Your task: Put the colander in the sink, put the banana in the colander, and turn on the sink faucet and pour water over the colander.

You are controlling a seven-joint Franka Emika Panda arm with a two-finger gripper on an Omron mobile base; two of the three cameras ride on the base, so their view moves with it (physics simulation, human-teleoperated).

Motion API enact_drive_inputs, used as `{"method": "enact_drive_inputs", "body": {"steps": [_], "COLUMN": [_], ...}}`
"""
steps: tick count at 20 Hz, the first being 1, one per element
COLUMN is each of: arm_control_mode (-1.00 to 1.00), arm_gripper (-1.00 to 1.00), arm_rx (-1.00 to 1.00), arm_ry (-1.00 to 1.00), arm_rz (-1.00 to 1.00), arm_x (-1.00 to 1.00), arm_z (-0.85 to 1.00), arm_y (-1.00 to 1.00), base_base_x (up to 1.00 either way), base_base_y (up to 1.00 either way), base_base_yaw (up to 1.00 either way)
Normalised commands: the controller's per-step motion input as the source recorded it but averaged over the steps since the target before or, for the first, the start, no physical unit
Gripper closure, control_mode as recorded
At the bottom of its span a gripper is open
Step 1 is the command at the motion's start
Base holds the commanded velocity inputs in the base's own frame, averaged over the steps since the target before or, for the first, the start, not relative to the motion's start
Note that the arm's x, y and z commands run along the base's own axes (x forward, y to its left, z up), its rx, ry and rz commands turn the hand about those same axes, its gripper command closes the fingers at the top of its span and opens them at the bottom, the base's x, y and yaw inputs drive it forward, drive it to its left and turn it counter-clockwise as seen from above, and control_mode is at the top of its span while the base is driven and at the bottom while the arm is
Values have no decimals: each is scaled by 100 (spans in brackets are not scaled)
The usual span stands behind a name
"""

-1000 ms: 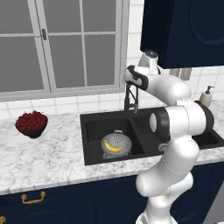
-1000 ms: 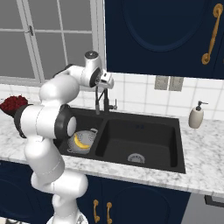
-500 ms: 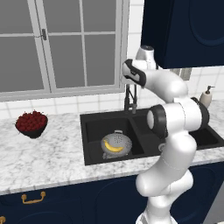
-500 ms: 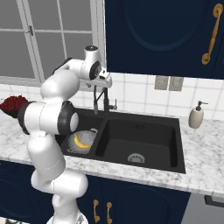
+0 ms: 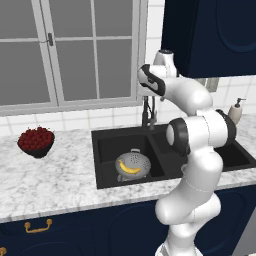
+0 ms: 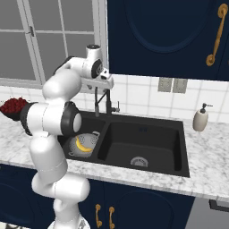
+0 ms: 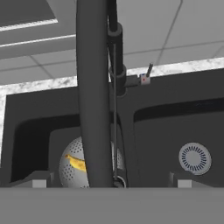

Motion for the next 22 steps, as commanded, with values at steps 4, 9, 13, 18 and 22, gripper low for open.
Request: {"method": "enact_drive_inputs", "body": {"steps": [4, 9, 13, 18, 22], "arm_control_mode": [-100, -100, -100, -100, -100], "arm_gripper": [-100, -100, -100, -100, -100], "arm_rx": [0, 0, 0, 0, 0], "arm_ry": [8, 10, 11, 13, 11], "arm_rz": [0, 0, 0, 0, 0], "arm_x": [24, 30, 34, 32, 25], "arm_z": [-16, -8, -3, -1, 0], "arm_y": [30, 34, 35, 34, 18], "base_base_x": [0, 0, 0, 0, 0], "base_base_y": [0, 0, 0, 0, 0], "base_base_yaw": [0, 0, 0, 0, 0]}}
